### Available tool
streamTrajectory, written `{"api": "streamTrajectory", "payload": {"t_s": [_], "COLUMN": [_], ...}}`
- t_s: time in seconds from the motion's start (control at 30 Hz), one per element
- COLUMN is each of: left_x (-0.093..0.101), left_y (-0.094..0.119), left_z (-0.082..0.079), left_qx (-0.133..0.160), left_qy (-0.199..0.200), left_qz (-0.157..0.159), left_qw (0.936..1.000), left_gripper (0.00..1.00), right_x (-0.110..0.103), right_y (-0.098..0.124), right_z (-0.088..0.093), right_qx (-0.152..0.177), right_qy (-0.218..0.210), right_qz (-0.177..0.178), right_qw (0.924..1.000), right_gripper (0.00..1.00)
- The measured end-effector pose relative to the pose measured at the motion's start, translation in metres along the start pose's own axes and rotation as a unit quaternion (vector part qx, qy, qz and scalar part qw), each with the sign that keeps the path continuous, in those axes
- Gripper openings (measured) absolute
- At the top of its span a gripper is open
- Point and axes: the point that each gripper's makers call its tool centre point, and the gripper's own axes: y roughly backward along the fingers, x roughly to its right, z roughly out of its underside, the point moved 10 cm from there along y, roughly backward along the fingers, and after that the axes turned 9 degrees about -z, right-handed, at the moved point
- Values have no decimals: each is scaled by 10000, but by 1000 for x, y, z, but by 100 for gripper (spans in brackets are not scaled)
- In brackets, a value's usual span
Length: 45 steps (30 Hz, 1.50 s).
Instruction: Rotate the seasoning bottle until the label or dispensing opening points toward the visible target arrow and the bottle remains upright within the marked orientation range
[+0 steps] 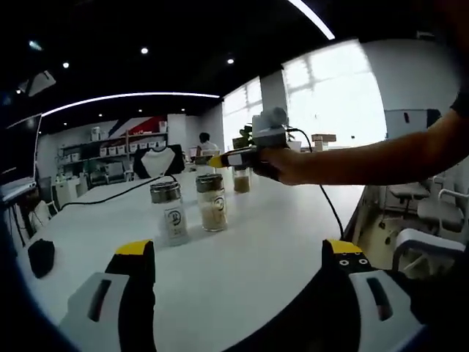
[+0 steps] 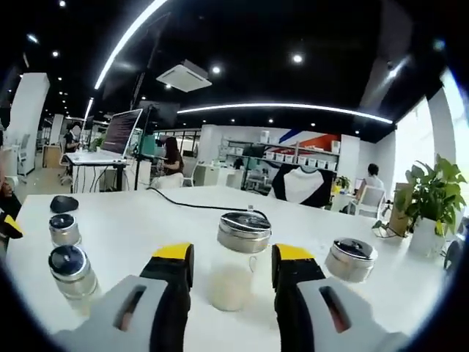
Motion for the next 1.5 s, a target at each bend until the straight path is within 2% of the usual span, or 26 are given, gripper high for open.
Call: {"api": "streamTrajectory", "payload": {"t_s": [0.23,0.3,0.4,0.53,0.63,0.7,0.77,0.97,1.2,1.37,1.43,1.5], "left_x": [-4,-6,-8,-9,-11,-11,-13,-17,-16,-17,-17,-17], "left_y": [-3,-4,-6,-5,-5,-5,-5,-4,-3,-2,-2,-2], "left_z": [4,6,9,12,12,12,12,13,10,10,11,11], "left_qx": [-23,-28,-56,-9,-7,20,33,92,154,164,168,178], "left_qy": [21,23,33,26,43,-2,-25,-22,-72,-77,-62,-54], "left_qz": [-56,-88,-101,-158,-179,-182,-204,-296,-308,-310,-311,-319], "left_qw": [10000,10000,9999,9999,9998,9998,9998,9995,9994,9994,9994,9993], "left_gripper": [100,100,100,100,100,100,100,100,100,100,100,100], "right_x": [10,12,14,14,10,7,7,10,9,6,11,10], "right_y": [-15,-17,-22,-31,-37,-40,-42,-45,-43,-35,-31,-23], "right_z": [12,15,15,15,15,14,15,16,16,14,13,8], "right_qx": [2,-40,78,83,-7,46,19,18,45,6,21,242], "right_qy": [-207,-54,-127,-159,65,105,123,-91,-269,-183,-420,-678], "right_qz": [-23,123,17,64,10,-98,-50,19,-17,-82,-48,-107], "right_qw": [9998,9999,9999,9998,10000,9999,9999,10000,9996,9998,9991,9973], "right_gripper": [46,46,46,47,44,45,45,40,39,38,38,38]}}
